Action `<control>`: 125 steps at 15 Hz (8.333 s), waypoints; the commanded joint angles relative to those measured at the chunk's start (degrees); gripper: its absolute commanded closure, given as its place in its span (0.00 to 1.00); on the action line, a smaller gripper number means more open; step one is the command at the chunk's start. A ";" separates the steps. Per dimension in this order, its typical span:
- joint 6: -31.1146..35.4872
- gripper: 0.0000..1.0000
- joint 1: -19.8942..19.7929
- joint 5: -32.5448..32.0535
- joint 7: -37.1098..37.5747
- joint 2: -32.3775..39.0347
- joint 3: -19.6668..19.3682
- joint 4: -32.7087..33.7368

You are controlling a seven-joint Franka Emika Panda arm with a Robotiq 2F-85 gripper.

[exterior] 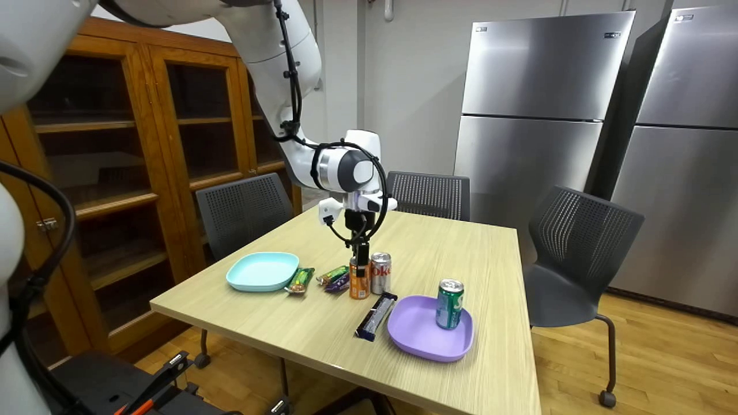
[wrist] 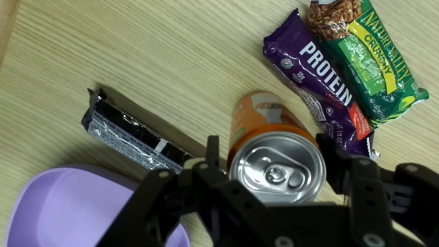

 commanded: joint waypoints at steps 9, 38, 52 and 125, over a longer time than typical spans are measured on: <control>-0.76 0.62 -0.19 -0.06 -0.99 -4.07 0.26 -4.04; -1.18 0.62 -8.36 0.21 -0.29 -11.09 -6.42 -10.57; -3.71 0.62 -9.51 0.93 0.46 -0.27 -6.29 1.53; -1.14 0.62 -2.29 -5.47 4.90 -22.70 -4.74 -22.11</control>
